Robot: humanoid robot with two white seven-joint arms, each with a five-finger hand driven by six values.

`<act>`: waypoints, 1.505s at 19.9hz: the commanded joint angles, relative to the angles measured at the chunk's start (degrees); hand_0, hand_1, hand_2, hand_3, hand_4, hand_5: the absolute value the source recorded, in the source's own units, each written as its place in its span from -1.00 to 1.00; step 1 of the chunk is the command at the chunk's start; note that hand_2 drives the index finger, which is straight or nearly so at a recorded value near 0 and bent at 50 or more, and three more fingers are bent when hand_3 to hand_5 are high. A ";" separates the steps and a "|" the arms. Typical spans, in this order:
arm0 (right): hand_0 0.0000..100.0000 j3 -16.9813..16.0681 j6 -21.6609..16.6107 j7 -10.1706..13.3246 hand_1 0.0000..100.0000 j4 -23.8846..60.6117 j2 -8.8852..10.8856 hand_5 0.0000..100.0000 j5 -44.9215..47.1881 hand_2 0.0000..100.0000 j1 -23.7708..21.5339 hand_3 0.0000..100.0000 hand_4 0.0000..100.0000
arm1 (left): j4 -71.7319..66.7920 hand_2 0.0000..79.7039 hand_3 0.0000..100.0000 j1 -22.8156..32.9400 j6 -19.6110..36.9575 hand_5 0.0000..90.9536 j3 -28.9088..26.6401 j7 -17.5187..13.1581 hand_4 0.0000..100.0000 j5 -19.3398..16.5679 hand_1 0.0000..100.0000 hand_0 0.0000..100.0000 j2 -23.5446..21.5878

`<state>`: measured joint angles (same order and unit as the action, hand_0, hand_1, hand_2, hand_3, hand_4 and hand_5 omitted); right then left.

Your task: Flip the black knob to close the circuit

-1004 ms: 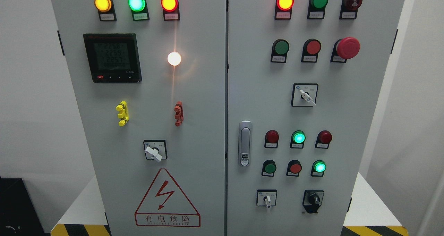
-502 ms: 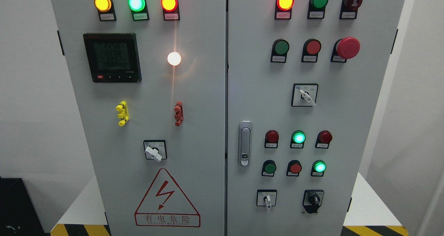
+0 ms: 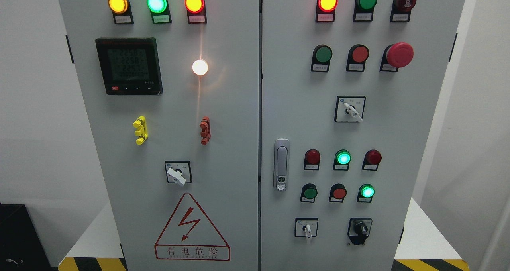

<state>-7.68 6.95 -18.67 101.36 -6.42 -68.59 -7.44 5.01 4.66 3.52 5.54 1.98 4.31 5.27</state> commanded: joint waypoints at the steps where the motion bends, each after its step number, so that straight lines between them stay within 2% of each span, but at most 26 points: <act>1: -1.00 -0.58 0.87 -1.02 -1.00 4.72 -0.44 0.78 -4.27 0.80 5.49 1.00 0.82 | 0.00 -1.00 -1.00 0.00 0.00 -1.00 0.00 0.04 -1.00 0.00 0.11 -0.76 0.00; 8: -1.00 -0.50 1.13 -1.11 -1.00 2.35 -0.79 0.78 -7.09 0.80 10.77 1.00 0.83 | 0.00 -1.00 -1.00 0.00 0.00 -1.00 0.00 0.04 -1.00 0.00 0.11 -0.76 0.00; 9: -1.00 -0.50 1.39 -1.28 -1.00 2.18 -0.79 0.78 -7.17 0.81 11.39 1.00 0.83 | 0.00 -1.00 -1.00 0.00 0.00 -1.00 0.00 0.04 -1.00 0.00 0.11 -0.76 0.00; 12: -1.00 -0.50 2.10 -3.74 -1.00 2.00 -0.79 0.78 -7.61 0.81 13.41 1.00 0.83 | 0.00 -1.00 -1.00 0.00 0.00 -1.00 0.00 0.04 -1.00 0.00 0.11 -0.76 0.00; 18: -1.00 -0.50 2.19 -3.92 -1.00 -0.02 -0.79 0.78 -10.15 0.81 18.33 1.00 0.83 | 0.00 -1.00 -1.00 0.00 0.00 -1.00 0.00 0.04 -1.00 0.00 0.11 -0.76 0.00; 21: -1.00 -0.50 2.54 -5.06 -1.00 -1.16 -0.79 0.78 -11.22 0.80 20.09 1.00 0.83 | 0.00 -1.00 -1.00 0.00 0.00 -1.00 0.00 0.04 -1.00 0.00 0.11 -0.76 0.00; 30: -1.00 -0.85 3.33 -5.94 -1.00 -2.04 -0.61 0.77 -13.50 0.80 22.99 1.00 0.83 | 0.00 -1.00 -1.00 0.00 0.00 -1.00 0.00 0.04 -1.00 0.00 0.11 -0.76 0.00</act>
<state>-8.20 10.18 -24.47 100.82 -7.09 -80.69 13.36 5.01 4.66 3.52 5.53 1.98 4.31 5.27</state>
